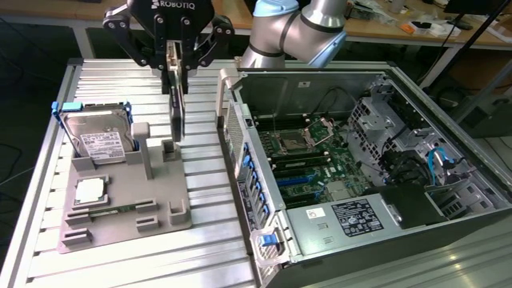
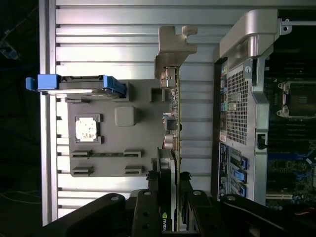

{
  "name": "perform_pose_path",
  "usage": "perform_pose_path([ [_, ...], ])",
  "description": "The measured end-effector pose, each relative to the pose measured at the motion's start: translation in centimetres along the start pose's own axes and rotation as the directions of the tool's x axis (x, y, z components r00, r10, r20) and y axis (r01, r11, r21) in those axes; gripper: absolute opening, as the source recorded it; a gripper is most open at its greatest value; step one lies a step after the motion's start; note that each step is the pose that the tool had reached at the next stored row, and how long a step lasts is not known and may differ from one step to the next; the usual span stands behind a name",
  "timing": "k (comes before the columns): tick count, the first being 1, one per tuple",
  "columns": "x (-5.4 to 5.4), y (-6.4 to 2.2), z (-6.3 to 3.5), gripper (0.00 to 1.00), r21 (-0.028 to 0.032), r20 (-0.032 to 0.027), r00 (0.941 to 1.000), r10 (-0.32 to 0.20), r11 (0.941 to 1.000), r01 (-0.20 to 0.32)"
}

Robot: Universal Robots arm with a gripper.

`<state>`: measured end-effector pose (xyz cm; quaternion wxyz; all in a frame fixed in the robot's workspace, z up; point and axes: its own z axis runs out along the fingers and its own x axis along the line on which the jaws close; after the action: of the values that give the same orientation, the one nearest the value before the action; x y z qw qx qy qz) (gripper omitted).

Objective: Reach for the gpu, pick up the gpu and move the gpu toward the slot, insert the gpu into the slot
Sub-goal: 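Pick up the gpu and move the gpu toward the slot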

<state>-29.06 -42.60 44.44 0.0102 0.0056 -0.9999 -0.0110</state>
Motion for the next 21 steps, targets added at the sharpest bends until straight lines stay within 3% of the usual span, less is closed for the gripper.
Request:
perform_pose_path([
  [9,-1.4,-0.01,-0.44,0.27,0.0002,-0.001,1.0,0.0,1.0,0.0],
  [21,-6.6,-0.07,-0.55,0.27,0.0001,-0.0037,1.0,0.0,1.0,0.0],
])
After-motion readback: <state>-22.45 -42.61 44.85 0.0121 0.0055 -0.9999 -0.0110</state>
